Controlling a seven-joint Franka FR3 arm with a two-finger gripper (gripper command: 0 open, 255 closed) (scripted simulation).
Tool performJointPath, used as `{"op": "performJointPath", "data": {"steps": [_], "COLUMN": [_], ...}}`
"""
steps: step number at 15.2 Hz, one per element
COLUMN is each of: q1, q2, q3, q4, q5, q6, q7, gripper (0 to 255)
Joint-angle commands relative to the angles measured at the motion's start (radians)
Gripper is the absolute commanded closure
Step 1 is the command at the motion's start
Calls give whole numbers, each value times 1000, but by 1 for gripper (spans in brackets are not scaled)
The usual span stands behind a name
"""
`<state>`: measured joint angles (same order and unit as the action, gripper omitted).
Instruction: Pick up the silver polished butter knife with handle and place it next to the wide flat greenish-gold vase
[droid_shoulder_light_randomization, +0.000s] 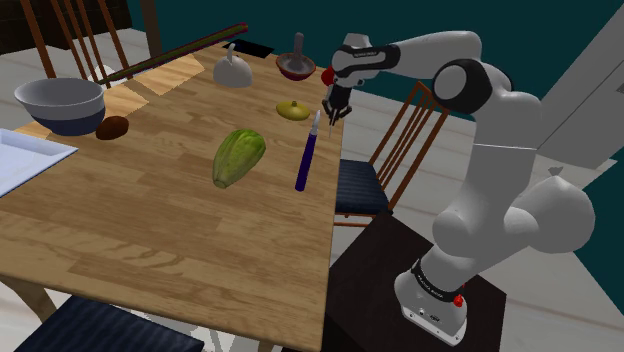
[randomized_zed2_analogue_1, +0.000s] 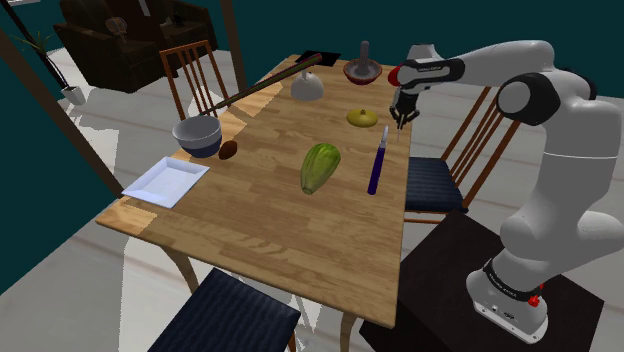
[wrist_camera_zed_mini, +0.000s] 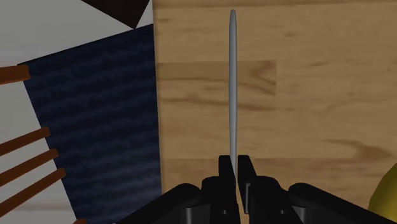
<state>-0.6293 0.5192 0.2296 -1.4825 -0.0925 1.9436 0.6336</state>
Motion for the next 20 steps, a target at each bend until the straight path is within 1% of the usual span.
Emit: {"op": "performJointPath", "data": {"steps": [1, 8, 9, 14, 18, 20], "q1": [0, 0, 0, 0, 1, 1], "q2": [5, 5, 5, 5, -18, -18], "q3": [-1, -1, -1, -1, 3, 3], "q4": [-10, -10, -10, -10, 83, 83], "q5": [-1, -1, -1, -1, 5, 5], "q6": [16, 16, 16, 16, -100, -100], "q7": [0, 0, 0, 0, -5, -5], "gripper": [255, 255, 0, 0, 0, 0]}}
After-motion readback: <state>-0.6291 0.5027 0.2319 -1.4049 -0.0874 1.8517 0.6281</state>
